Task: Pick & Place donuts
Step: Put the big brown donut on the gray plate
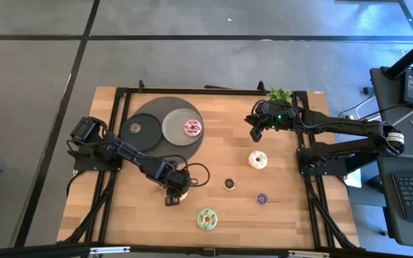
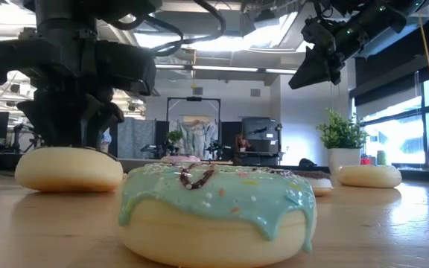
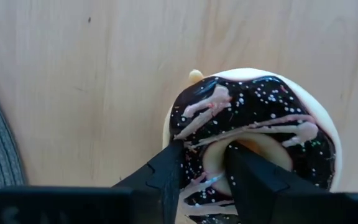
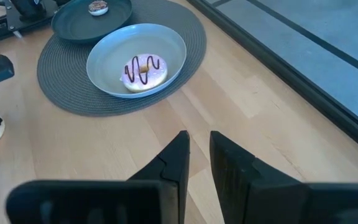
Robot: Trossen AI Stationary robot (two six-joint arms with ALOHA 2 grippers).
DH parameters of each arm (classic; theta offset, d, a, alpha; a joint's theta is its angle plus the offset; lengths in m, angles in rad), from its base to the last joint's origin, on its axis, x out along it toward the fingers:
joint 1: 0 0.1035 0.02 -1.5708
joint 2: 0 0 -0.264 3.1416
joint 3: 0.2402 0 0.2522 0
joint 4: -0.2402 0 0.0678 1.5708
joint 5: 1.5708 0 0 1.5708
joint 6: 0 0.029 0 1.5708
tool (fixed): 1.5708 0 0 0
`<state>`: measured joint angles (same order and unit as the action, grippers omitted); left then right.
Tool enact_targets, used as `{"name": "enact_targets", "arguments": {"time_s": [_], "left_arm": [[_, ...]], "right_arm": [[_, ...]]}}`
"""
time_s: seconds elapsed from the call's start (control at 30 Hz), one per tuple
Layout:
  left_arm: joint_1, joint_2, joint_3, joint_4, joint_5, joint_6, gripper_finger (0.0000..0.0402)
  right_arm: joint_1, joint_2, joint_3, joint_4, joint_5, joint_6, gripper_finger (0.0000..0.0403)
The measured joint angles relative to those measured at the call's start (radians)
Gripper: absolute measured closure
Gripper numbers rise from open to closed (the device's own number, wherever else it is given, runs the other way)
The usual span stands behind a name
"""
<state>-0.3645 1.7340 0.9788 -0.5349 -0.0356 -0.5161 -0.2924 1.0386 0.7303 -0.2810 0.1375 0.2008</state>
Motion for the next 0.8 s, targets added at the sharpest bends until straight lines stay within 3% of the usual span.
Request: {"name": "enact_targets", "arguments": {"time_s": [0.2,0.37,0.47,0.6,0.8], "left_arm": [[0.022,-0.03,0.007,-0.01,0.024,0.022,0.036],[0.092,-0.135,0.007,-0.065,0.05,0.002,0.0393],[0.161,-0.229,0.007,-0.136,-0.048,-0.028,0.039],[0.278,-0.339,0.007,-0.239,-0.281,-0.023,0.0382],[0.53,-0.375,0.008,-0.243,-0.468,0.075,0.0387]], "right_arm": [[0.0,0.0,0.0,0.0,0.0,0.0,0.0336],[0.0,0.0,0.0,0.0,0.0,0.0,0.0336],[0.0,0.0,0.0,0.0,0.001,0.0,0.0336],[0.0,0.0,0.0,0.001,0.001,0.003,0.0336],[0.0,0.0,0.0,0.007,0.003,0.004,0.0336]]}}
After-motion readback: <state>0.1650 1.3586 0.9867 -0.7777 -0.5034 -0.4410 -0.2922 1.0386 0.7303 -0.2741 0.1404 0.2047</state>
